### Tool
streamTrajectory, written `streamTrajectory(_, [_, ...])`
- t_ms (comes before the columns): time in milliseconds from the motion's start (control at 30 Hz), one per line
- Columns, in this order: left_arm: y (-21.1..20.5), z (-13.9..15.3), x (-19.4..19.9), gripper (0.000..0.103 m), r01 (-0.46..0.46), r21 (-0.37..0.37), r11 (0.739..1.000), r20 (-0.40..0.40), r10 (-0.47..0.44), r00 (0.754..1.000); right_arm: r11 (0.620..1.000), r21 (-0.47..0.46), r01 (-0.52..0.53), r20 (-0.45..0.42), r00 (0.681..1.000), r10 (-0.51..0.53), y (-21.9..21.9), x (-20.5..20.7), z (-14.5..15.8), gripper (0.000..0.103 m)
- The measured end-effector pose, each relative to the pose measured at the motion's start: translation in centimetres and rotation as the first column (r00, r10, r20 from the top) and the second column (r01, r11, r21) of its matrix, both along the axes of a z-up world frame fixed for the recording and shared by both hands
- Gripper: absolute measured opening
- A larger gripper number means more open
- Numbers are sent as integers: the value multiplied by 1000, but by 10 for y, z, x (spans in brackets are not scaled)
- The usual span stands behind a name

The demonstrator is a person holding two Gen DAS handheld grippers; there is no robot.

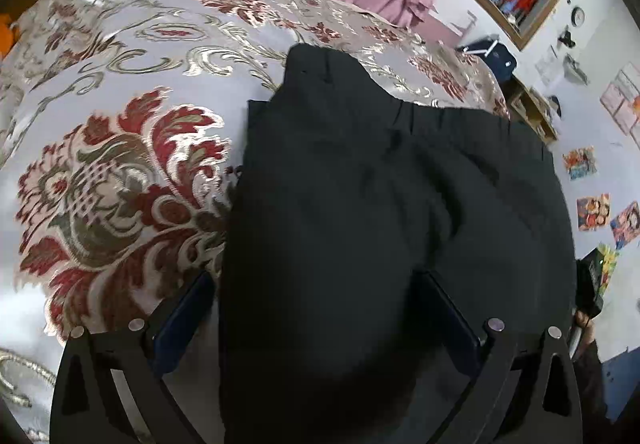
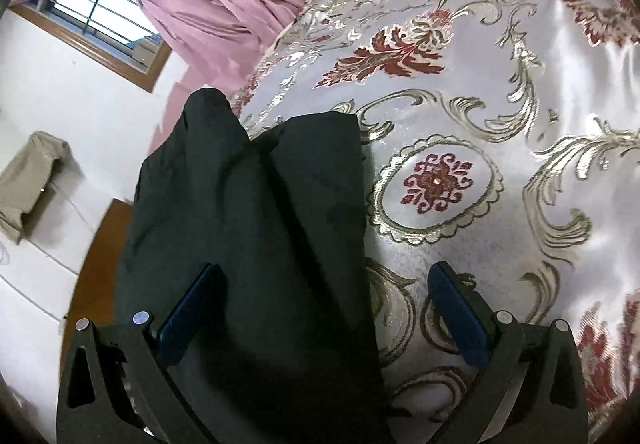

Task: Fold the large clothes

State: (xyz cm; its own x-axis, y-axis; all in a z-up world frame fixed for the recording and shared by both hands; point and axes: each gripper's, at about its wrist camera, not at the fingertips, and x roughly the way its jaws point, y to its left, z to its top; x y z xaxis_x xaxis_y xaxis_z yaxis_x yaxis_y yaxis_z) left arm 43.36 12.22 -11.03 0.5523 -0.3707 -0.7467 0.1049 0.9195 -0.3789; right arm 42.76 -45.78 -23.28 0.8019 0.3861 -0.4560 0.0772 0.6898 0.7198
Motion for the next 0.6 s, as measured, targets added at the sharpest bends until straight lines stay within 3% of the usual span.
streamTrajectory(200, [-2,-7,13,103,73,-39,997,-68,-76,995,993,23,-115,90,990,112,24,4,1,102])
streamTrajectory(367, [-7,-7,29,103,149,-98,984,-142,-162,976,968,-64,-244,113,962,250,45,8,10,102])
streamTrajectory(467, [-18,-13,32,103,179,-139,974,-124,-196,973,962,-64,-266,106,957,272,47,8,10,102])
streamTrajectory(600, [-33,-22,32,103,198,-140,970,-78,-210,975,969,21,-247,126,962,242,37,13,2,102])
